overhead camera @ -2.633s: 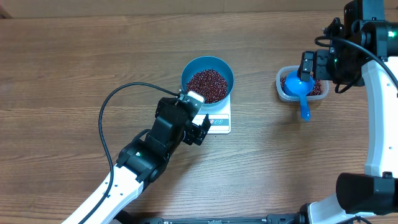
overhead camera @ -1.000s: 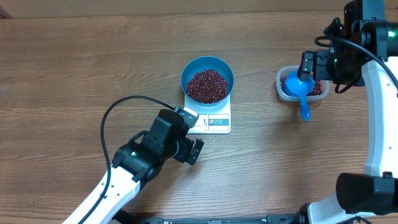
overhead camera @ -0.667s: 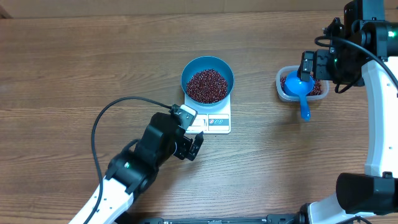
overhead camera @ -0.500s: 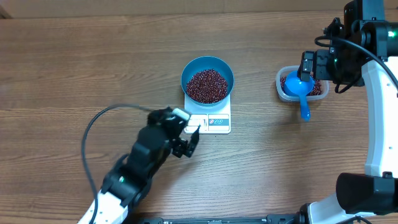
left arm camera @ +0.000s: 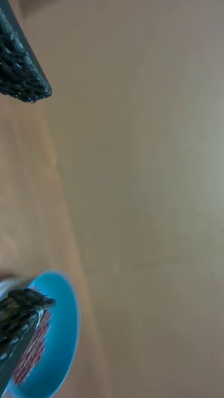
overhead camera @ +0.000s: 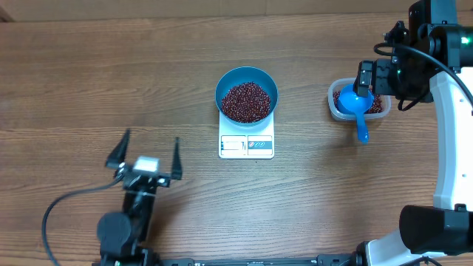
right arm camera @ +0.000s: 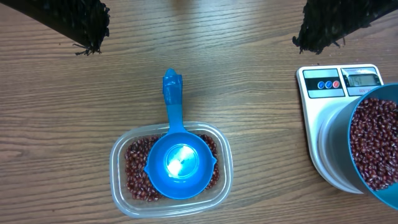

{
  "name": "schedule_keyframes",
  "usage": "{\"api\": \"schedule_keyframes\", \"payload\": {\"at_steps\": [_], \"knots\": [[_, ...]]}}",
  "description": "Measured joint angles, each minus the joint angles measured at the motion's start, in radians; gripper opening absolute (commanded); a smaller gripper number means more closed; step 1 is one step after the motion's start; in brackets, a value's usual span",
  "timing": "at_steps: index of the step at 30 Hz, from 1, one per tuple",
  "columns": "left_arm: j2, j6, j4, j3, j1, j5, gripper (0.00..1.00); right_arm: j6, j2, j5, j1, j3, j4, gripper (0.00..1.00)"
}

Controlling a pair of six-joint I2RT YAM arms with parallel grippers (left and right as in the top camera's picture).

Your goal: Scoop item into bowl and weigh 150g on scale

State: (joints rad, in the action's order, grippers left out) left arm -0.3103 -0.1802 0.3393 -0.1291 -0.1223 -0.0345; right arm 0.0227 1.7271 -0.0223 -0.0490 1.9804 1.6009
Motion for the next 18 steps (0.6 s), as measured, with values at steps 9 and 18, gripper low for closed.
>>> {"api": "schedule_keyframes", "payload": {"at_steps": [9, 18], "knots": [[0.282, 0.102, -0.120, 0.117, 0.202, -0.063, 1.00, 0.000, 0.000, 0.000, 0.000, 0.000, 0.000, 1.00], [0.295, 0.229, -0.292, 0.121, 0.216, -0.015, 1.00, 0.000, 0.000, 0.000, 0.000, 0.000, 0.000, 1.00]]}}
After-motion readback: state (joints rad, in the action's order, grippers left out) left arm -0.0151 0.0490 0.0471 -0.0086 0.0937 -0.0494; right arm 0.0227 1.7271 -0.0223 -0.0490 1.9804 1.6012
